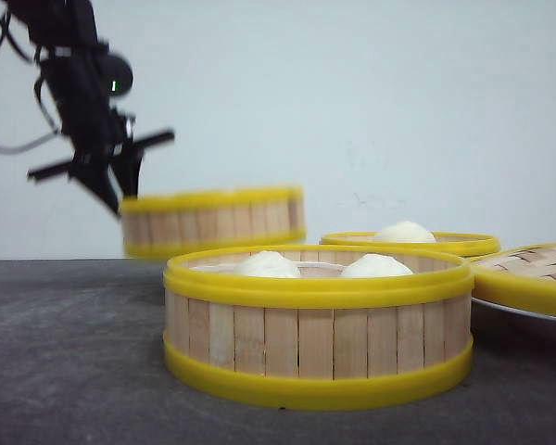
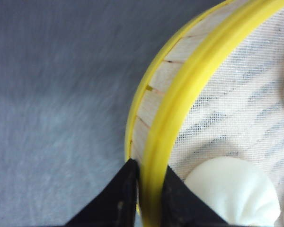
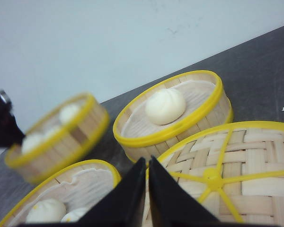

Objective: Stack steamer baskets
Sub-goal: 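Grip the rim and lift the basket over the nearer steamer basket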

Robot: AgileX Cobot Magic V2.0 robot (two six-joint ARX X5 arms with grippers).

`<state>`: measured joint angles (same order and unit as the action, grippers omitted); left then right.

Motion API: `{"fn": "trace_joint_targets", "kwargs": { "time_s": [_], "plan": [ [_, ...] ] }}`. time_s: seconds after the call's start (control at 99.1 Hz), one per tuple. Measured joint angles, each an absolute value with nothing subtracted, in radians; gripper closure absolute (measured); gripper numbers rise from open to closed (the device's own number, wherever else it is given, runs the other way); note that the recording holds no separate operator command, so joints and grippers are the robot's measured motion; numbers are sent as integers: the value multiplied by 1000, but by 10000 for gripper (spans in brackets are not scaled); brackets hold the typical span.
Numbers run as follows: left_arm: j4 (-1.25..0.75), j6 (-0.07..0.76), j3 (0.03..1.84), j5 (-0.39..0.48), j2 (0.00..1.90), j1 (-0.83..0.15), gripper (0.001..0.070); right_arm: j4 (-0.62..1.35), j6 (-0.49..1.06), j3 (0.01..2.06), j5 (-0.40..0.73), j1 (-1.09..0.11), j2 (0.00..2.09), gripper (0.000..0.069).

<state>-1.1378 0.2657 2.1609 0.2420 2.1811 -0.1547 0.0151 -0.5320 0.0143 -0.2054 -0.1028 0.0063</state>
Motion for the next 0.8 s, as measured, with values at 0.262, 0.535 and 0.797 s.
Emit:
{"fn": "trace_joint_targets", "kwargs": {
  "time_s": [0.262, 0.535, 0.797],
  "plan": [
    [-1343, 254, 2458, 343, 2175, -172, 680, 42, -532, 14, -206, -103, 6, 684],
    [-1435, 157, 2446, 370, 2167, -307, 681, 117, -532, 14, -207, -103, 6, 684],
    [-1435, 122, 2358, 345, 2041, -449, 682, 123, -532, 14, -276, -103, 6, 684]
  ]
}}
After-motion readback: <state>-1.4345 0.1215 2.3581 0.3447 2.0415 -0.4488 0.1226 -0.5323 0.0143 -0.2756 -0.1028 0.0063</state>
